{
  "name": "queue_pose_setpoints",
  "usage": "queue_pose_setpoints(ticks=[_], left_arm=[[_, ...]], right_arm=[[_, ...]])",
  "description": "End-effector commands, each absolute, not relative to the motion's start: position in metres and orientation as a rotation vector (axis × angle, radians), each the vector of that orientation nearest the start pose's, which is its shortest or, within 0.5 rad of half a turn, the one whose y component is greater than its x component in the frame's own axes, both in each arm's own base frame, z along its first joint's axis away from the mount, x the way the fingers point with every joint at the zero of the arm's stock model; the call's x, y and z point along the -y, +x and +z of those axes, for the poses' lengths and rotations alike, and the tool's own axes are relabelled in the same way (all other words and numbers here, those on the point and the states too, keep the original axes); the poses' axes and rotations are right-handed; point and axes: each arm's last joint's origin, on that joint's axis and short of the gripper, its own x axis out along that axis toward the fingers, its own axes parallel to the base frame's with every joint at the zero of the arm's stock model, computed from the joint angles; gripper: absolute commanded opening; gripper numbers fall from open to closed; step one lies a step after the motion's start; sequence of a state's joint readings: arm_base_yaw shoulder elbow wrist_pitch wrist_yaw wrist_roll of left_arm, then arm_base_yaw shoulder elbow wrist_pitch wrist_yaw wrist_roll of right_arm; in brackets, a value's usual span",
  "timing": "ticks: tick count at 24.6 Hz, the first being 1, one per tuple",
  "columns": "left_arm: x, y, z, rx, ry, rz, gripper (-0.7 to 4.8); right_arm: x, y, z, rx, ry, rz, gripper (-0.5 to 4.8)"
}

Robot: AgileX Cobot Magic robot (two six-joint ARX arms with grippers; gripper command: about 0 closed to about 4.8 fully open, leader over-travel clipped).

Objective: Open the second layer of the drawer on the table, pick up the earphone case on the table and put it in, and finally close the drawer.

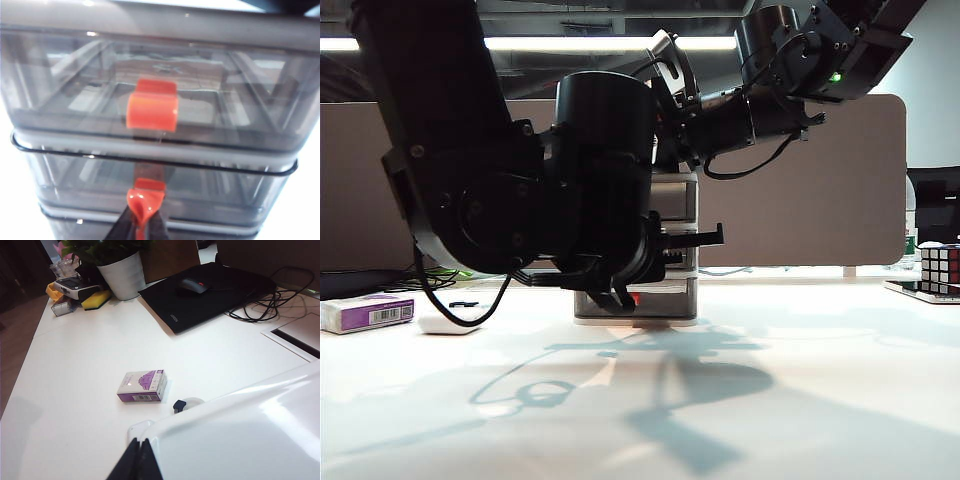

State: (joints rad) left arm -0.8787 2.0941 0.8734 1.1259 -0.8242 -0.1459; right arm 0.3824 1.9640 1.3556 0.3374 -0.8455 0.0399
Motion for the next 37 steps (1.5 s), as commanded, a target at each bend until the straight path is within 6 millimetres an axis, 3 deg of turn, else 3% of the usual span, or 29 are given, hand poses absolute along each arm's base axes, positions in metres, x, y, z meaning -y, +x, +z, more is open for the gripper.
queue_pose_setpoints(ticks=[1,14,20,26,27,28,29,30,32,37], left_arm=[[0.277,0.247,0.111,-0.078,-0.046,-0.031,-0.06],[0.279,0.206,0.117,-0.080,-0.025,-0.051,-0.06],[0.283,0.181,0.111,-0.091,0.010,-0.059,-0.06],[0.271,0.165,0.103,-0.101,0.005,-0.043,-0.03],[0.268,0.163,0.103,-0.095,-0.007,-0.044,0.30],[0.263,0.160,0.104,-0.081,-0.033,-0.046,1.83],[0.260,0.158,0.105,-0.072,-0.048,-0.044,2.73],[0.258,0.157,0.105,-0.066,-0.060,-0.044,3.21],[0.254,0.154,0.105,-0.058,-0.076,-0.054,3.53],[0.247,0.139,0.106,-0.028,-0.023,-0.091,3.55]], right_arm=[[-0.184,0.399,0.222,-0.391,0.122,1.198,-0.05],[-0.184,0.399,0.222,-0.398,0.124,1.196,-0.05],[-0.183,0.399,0.222,-0.401,0.125,1.195,-0.05],[-0.184,0.399,0.221,-0.413,0.128,1.194,-0.05],[-0.183,0.399,0.220,-0.414,0.128,1.194,-0.05],[-0.183,0.398,0.220,-0.421,0.130,1.194,-0.05],[-0.183,0.398,0.220,-0.422,0.130,1.193,-0.05],[-0.183,0.398,0.220,-0.424,0.130,1.193,-0.05],[-0.183,0.398,0.220,-0.424,0.130,1.193,-0.05],[-0.183,0.398,0.219,-0.428,0.130,1.190,-0.05]])
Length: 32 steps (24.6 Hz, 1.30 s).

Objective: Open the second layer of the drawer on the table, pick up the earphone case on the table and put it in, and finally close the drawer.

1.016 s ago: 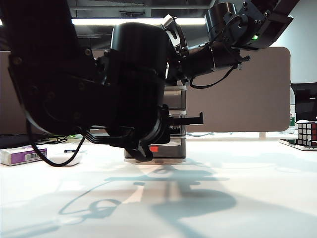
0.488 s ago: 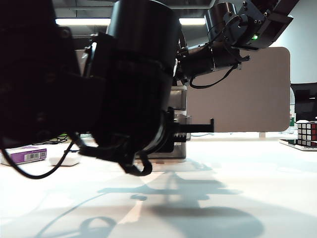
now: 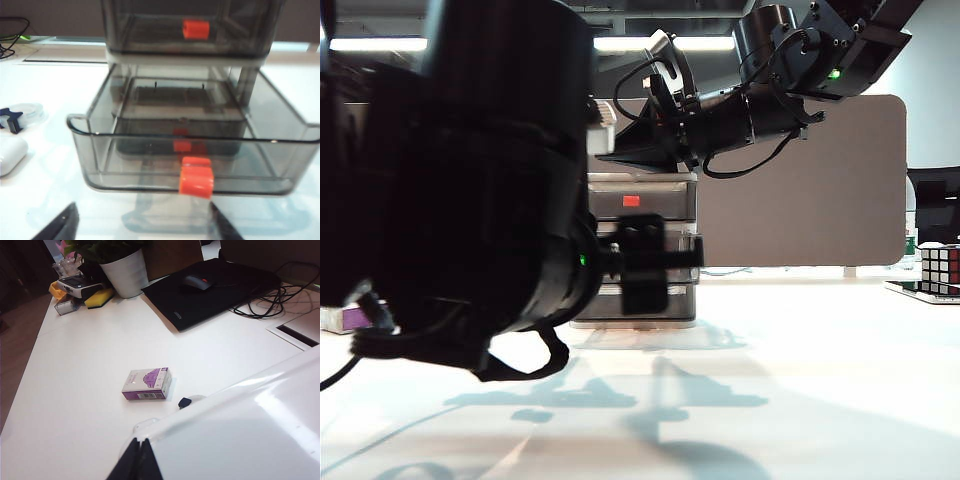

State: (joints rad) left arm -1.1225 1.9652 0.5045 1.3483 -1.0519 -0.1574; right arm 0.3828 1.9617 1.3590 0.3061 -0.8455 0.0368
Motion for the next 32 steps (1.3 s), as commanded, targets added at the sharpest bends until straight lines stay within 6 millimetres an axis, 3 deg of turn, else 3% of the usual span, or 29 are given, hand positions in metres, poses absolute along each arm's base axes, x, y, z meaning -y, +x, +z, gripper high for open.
queue_pose_setpoints(ticks=[1,10,14,17,25,30,32], left_arm=[[0.244,0.135,0.106,-0.023,-0.010,-0.092,3.55],[0.192,0.106,0.131,-0.002,-0.055,-0.135,3.29],[0.171,0.097,0.143,0.025,-0.062,-0.150,2.20],[0.158,0.099,0.149,0.033,-0.034,-0.186,2.14],[0.135,0.121,0.157,-0.016,-0.036,-0.301,2.14],[0.109,0.153,0.164,-0.172,-0.089,-0.451,2.14],[0.091,0.176,0.174,-0.282,-0.075,-0.481,2.14]], right_arm=[[-0.183,0.398,0.219,-0.428,0.130,1.189,-0.05],[-0.183,0.398,0.219,-0.432,0.131,1.189,-0.05],[-0.183,0.398,0.218,-0.445,0.134,1.188,-0.05],[-0.183,0.397,0.217,-0.460,0.137,1.187,-0.05],[-0.183,0.396,0.215,-0.485,0.147,1.204,-0.05],[-0.183,0.396,0.214,-0.492,0.150,1.210,-0.05],[-0.183,0.396,0.214,-0.492,0.150,1.210,-0.05]])
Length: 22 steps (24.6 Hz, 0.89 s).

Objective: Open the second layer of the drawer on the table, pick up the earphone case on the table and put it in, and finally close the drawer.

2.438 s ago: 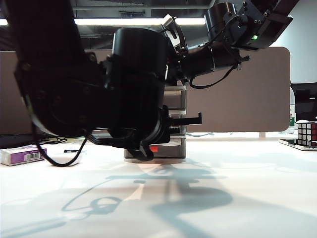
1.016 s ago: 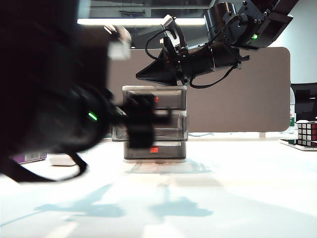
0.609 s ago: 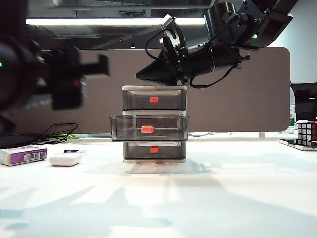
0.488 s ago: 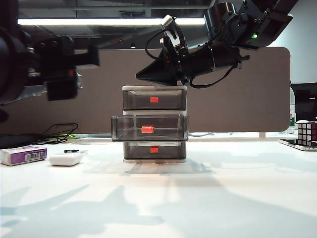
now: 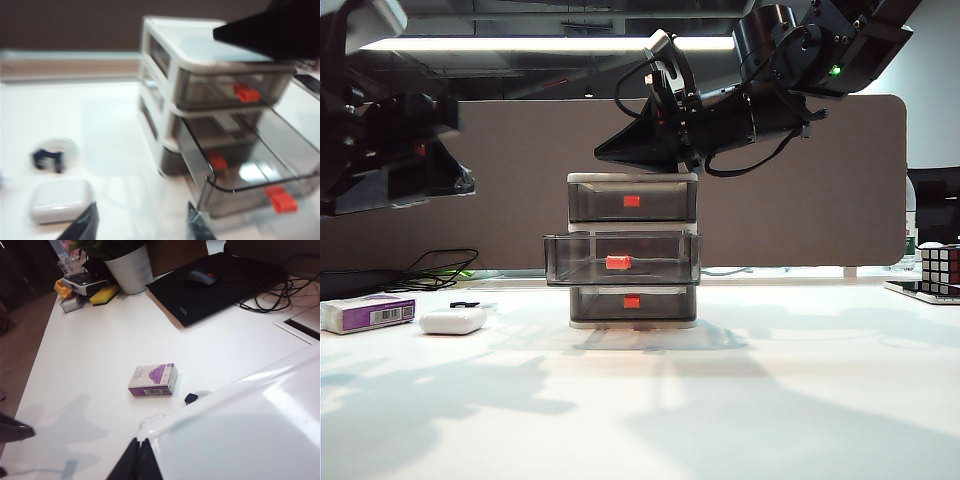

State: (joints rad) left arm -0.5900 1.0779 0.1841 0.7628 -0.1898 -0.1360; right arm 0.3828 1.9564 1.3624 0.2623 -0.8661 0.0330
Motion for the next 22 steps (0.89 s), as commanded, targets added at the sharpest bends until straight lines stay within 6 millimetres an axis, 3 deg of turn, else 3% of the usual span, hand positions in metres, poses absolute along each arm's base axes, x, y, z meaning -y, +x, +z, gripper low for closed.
queue_pose_setpoints(ticks=[1,6,10,14,16,18,20,22], left_arm=[[0.085,0.183,0.178,-0.303,-0.069,-0.479,2.14],[0.058,0.210,0.206,-0.291,-0.004,-0.398,2.12],[0.038,0.235,0.230,-0.247,-0.008,-0.468,1.20],[0.027,0.256,0.227,-0.329,0.022,-0.565,1.31],[0.028,0.265,0.223,-0.369,0.045,-0.642,1.98],[0.030,0.276,0.217,-0.378,0.117,-0.717,3.40],[0.031,0.284,0.211,-0.373,0.182,-0.752,4.42],[0.031,0.292,0.205,-0.378,0.256,-0.758,4.39]], right_arm=[[-0.183,0.395,0.214,-0.493,0.151,1.210,-0.05],[-0.183,0.395,0.214,-0.503,0.156,1.220,-0.05],[-0.183,0.395,0.214,-0.504,0.156,1.220,-0.05],[-0.183,0.394,0.213,-0.510,0.158,1.223,-0.05],[-0.183,0.394,0.213,-0.515,0.159,1.223,-0.05],[-0.183,0.394,0.213,-0.516,0.160,1.223,-0.05],[-0.183,0.394,0.213,-0.517,0.162,1.229,-0.05],[-0.182,0.394,0.212,-0.522,0.163,1.230,-0.05]])
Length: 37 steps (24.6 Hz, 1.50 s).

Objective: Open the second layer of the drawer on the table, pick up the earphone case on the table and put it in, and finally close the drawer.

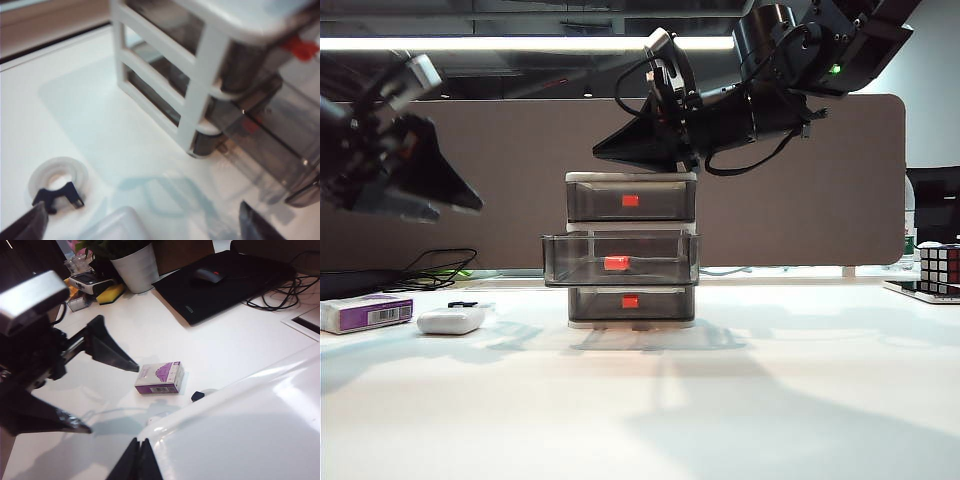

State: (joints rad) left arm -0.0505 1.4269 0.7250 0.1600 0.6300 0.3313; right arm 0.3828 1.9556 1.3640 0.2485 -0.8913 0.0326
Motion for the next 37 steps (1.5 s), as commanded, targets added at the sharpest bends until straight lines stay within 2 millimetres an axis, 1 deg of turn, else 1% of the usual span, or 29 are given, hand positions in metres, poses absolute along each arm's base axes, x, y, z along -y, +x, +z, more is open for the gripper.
queue_pose_setpoints(ticks=[1,2,3,5,6,8,11,15,23,25,30,32,34,37], left_arm=[[0.029,0.296,0.202,-0.400,0.306,-0.722,4.34],[0.027,0.299,0.198,-0.427,0.380,-0.708,4.29],[0.027,0.300,0.195,-0.435,0.413,-0.725,4.20],[0.028,0.302,0.191,-0.456,0.509,-0.805,3.60],[0.028,0.305,0.190,-0.465,0.526,-0.819,3.60],[0.026,0.315,0.189,-0.501,0.540,-0.837,3.60],[0.026,0.323,0.189,-0.528,0.565,-0.868,3.59],[0.027,0.324,0.189,-0.545,0.594,-0.893,3.58],[0.025,0.325,0.182,-0.573,0.648,-0.900,3.58],[0.025,0.325,0.178,-0.588,0.643,-0.904,3.36],[0.026,0.328,0.165,-0.631,0.639,-0.912,3.35],[0.026,0.329,0.164,-0.626,0.642,-0.912,3.35],[0.026,0.332,0.165,-0.601,0.661,-0.913,3.35],[0.026,0.339,0.164,-0.611,0.657,-0.917,3.35]], right_arm=[[-0.182,0.393,0.211,-0.524,0.164,1.233,-0.05],[-0.182,0.393,0.211,-0.530,0.163,1.240,-0.05],[-0.182,0.392,0.210,-0.529,0.154,1.243,-0.05],[-0.182,0.391,0.208,-0.540,0.139,1.246,-0.05],[-0.182,0.391,0.208,-0.544,0.137,1.246,-0.05],[-0.182,0.391,0.207,-0.544,0.136,1.246,-0.05],[-0.182,0.392,0.209,-0.528,0.132,1.248,-0.05],[-0.183,0.393,0.212,-0.500,0.130,1.249,-0.05],[-0.183,0.396,0.216,-0.456,0.120,1.220,-0.05],[-0.183,0.397,0.218,-0.442,0.120,1.208,-0.05],[-0.182,0.399,0.220,-0.417,0.130,1.207,-0.05],[-0.182,0.399,0.220,-0.417,0.130,1.205,-0.05],[-0.181,0.400,0.221,-0.410,0.129,1.204,-0.05],[-0.180,0.401,0.222,-0.394,0.126,1.202,-0.05]])
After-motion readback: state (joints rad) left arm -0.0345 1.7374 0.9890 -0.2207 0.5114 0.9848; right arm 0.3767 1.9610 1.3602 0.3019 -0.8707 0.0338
